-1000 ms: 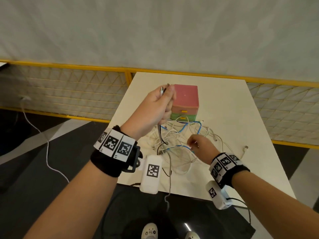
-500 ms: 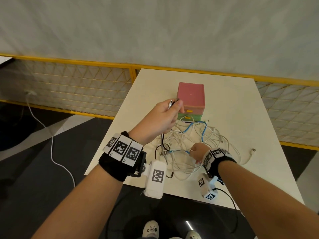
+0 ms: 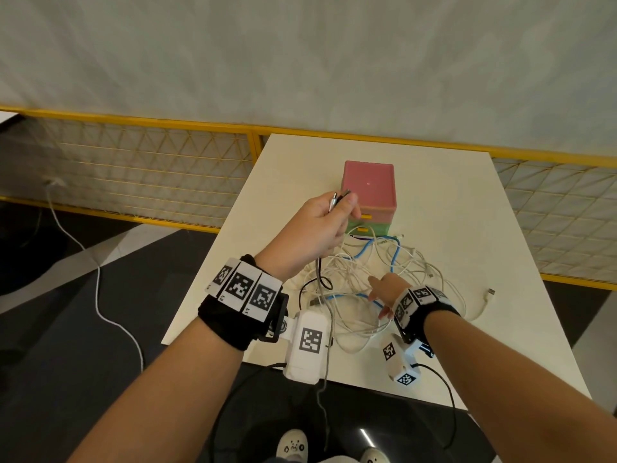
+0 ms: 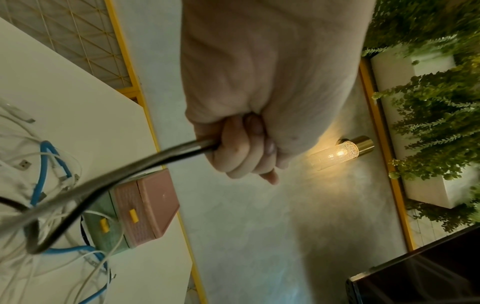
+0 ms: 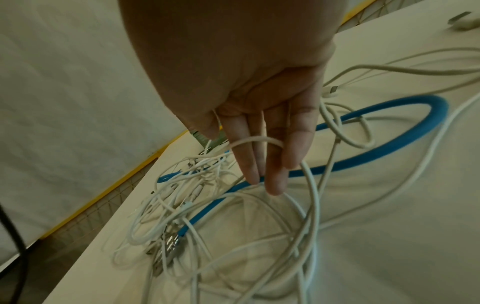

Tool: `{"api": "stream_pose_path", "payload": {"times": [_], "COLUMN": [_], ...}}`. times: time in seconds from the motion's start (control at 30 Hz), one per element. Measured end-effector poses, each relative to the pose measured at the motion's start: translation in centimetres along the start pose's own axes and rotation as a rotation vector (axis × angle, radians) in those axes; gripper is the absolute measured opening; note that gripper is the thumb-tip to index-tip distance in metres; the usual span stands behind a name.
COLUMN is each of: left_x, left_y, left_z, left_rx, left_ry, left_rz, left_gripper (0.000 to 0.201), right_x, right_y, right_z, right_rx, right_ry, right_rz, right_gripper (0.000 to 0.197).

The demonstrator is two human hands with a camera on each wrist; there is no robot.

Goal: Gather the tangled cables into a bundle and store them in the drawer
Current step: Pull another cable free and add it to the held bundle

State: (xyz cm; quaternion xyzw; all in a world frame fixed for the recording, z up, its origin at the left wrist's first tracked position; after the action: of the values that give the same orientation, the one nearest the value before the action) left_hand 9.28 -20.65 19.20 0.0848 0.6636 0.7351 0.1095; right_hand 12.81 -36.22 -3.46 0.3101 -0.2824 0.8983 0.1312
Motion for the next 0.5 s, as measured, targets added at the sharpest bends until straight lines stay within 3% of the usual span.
{"api": "stream_pose_path", "payload": {"times": [0.17,0.3,0.4,0.5], "left_x": [-0.7,-1.0,-0.9,-0.7], "left_y": [0.5,0.6,0.5,0.1], "left_z": [0.8,1.3,1.4,1.7], "left_rx": [-0.023,-0.022,-0.024,-0.004], "left_ry": [0.116,0.176,0.175,0.174], "left_rz": [-0.039,-0.048,-0.046,-0.042], "left_gripper": [0.021,0.018,0.019,0.02], "right_x": [0.2,0.0,0.1,1.2], "right_y": [0.0,-0.3,-0.5,-1.2], "right_z": [-0.4,-1.2,-1.6,-0.6], "right_rx": [0.141,0.497,0.671,0.644], "right_ry": [0.007,-0.007,0.074,0.214], "right_rz": [0.019,0.035,0.098,0.18], "right_gripper": [0.014,0.029,0.022,0.02]}}
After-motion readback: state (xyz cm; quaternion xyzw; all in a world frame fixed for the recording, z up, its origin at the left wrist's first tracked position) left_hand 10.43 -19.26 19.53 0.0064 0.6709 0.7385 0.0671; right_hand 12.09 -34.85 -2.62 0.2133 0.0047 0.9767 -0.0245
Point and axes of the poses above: each hand's wrist, its own x-axis away from the middle knuckle, its own z-axis out of the back of the hand, y = z × x, the point moved 9 cm from there along -x, towards the middle knuckle, and after that the axes turned 4 degrees about -z, right-handed, at the moved point
